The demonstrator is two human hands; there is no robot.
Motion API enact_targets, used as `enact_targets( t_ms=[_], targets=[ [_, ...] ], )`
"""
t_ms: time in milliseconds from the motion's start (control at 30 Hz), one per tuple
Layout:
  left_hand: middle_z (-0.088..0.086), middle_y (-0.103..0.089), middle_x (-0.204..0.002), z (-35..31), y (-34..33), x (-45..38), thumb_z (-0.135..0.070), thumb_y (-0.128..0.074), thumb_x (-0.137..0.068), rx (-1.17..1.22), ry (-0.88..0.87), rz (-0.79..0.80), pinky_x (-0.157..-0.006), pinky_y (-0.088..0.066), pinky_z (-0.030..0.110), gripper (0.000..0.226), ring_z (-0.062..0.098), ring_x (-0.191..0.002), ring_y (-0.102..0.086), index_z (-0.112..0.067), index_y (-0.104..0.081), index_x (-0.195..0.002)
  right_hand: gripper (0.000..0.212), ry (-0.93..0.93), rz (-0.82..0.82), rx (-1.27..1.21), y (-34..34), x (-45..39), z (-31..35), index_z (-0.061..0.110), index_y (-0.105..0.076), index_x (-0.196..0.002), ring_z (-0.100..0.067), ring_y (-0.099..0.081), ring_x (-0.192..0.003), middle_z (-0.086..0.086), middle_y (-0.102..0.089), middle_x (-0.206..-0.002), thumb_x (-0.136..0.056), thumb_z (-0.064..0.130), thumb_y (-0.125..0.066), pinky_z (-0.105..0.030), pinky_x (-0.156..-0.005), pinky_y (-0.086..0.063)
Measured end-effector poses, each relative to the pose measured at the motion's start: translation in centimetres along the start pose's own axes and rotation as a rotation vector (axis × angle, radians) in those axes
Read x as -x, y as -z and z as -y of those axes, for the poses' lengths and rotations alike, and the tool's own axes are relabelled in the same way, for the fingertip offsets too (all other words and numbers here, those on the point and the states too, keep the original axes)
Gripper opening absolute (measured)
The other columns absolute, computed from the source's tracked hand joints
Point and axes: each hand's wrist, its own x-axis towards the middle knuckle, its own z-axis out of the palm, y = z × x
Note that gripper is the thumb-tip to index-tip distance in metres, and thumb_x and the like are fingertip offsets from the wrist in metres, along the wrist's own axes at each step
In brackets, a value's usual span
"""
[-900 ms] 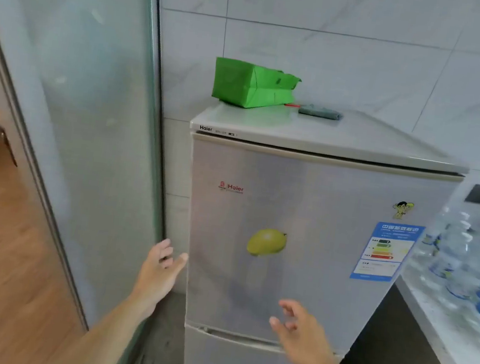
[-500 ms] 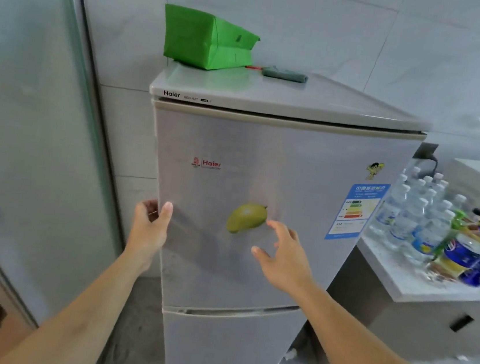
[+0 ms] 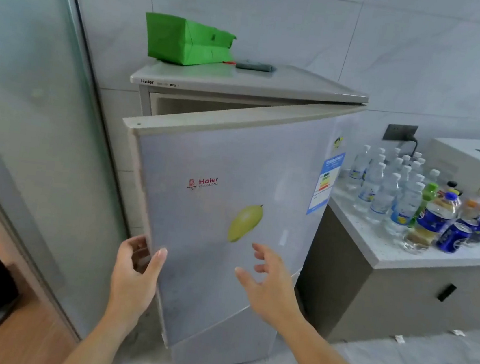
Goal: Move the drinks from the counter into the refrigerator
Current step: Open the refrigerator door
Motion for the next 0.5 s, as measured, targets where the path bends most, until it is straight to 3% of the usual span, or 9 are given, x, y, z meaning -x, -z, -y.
enact_targets(
  t_ms=[67, 133, 200, 300, 433, 500],
  targets=[
    [-0.016, -0.066, -0.103, -1.0, -0.4, 4.9, -0.022, -0.074, -0.086, -0.007, -0.03, -0.007, -0.074, -0.05, 0.009, 0.03, -0.016, -0.089, -0.062, -0.038, -0.056, -0.105, 0.061, 0.018, -0.004, -0.042, 1.5, 3.4, -1.1, 0.037, -0.041, -0.141, -0.003, -0.053, -0.108, 0.017, -0.047, -0.128, -0.088, 0.044, -0.07, -0.028, -0.095, -0.051],
    [-0.014, -0.065, -0.108, -1.9, -1.6, 9.7, -0.027, -0.074, -0.083, -0.019, -0.073, -0.013, -0.075, -0.046, 0.001, 0.035, -0.014, -0.092, -0.062, -0.036, -0.054, -0.111, 0.061, 0.058, -0.008, -0.069, 3.2, 6.9, -2.6, 0.042, -0.04, -0.139, 0.001, -0.052, -0.108, 0.021, -0.048, -0.127, -0.086, 0.046, -0.071, -0.02, -0.086, -0.051],
    [-0.008, -0.064, -0.112, -2.9, -3.1, 14.3, -0.036, -0.074, -0.077, -0.004, -0.081, -0.012, -0.079, -0.049, 0.007, 0.048, -0.004, -0.097, -0.065, -0.031, -0.051, -0.119, 0.061, 0.084, -0.012, -0.093, 4.8, 10.2, -3.8, 0.047, -0.04, -0.136, 0.005, -0.052, -0.107, 0.026, -0.048, -0.125, -0.084, 0.05, -0.071, -0.017, -0.077, -0.052],
    [-0.002, -0.057, -0.119, -4.5, -6.1, 20.7, -0.039, -0.076, -0.076, -0.047, -0.089, 0.013, -0.086, -0.052, 0.025, 0.057, 0.01, -0.102, -0.063, -0.033, -0.047, -0.124, 0.063, 0.107, -0.043, -0.124, 7.5, 14.6, -5.4, 0.05, -0.04, -0.132, 0.006, -0.052, -0.107, 0.03, -0.048, -0.124, -0.078, 0.057, -0.071, -0.021, -0.078, -0.056],
    [-0.007, -0.055, -0.112, -7.7, -10.6, 28.0, -0.03, -0.078, -0.079, -0.064, -0.124, 0.112, -0.083, -0.053, 0.033, 0.05, 0.014, -0.097, -0.061, -0.047, -0.045, -0.114, 0.074, 0.189, -0.117, -0.111, 11.9, 19.0, -7.4, 0.046, -0.041, -0.134, 0.003, -0.05, -0.112, 0.028, -0.047, -0.126, -0.07, 0.073, -0.066, -0.025, -0.086, -0.054],
    [-0.009, -0.057, -0.11, -9.2, -12.9, 30.8, -0.046, -0.071, -0.077, -0.058, -0.117, 0.216, -0.081, -0.054, 0.029, 0.043, 0.012, -0.095, -0.062, -0.051, -0.045, -0.111, 0.08, 0.208, -0.168, -0.086, 14.1, 20.4, -8.6, 0.04, -0.042, -0.136, -0.001, -0.049, -0.117, 0.026, -0.045, -0.128, -0.068, 0.076, -0.064, -0.025, -0.092, -0.052]
  ],
)
